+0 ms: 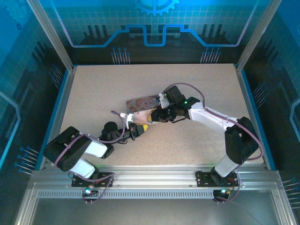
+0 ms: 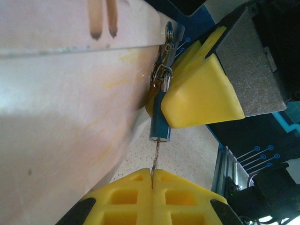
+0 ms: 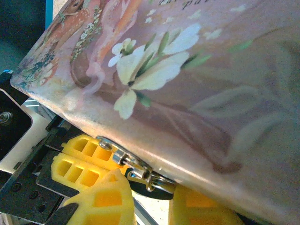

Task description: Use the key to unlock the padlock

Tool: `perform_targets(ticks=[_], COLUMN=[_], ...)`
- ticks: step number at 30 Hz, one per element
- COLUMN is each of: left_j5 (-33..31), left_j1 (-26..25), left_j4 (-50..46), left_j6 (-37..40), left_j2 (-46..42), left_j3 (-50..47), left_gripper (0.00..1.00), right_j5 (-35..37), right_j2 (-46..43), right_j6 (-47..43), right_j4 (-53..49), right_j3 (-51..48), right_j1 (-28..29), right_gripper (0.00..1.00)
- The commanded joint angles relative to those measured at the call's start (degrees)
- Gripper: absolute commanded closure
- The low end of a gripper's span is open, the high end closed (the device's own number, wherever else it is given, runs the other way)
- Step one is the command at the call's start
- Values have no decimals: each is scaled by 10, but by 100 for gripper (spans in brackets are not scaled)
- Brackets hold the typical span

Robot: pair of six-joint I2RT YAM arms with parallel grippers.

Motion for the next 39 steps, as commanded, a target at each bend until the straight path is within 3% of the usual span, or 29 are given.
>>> perform_targets(ticks=[1, 39], left_j5=[6, -28], left_j1=[5, -40], left_j4=[64, 63], left_j6=[-15, 34], left_j2=[-12, 19], left_j3=[15, 12], left_gripper=[100, 100], right_j5=[-54, -56], right_j2=[-2, -4], right_j6=[-21, -9], right_j4=[-13, -13], right_j3=[18, 31], right_j1=[8, 7], right_gripper=[100, 100])
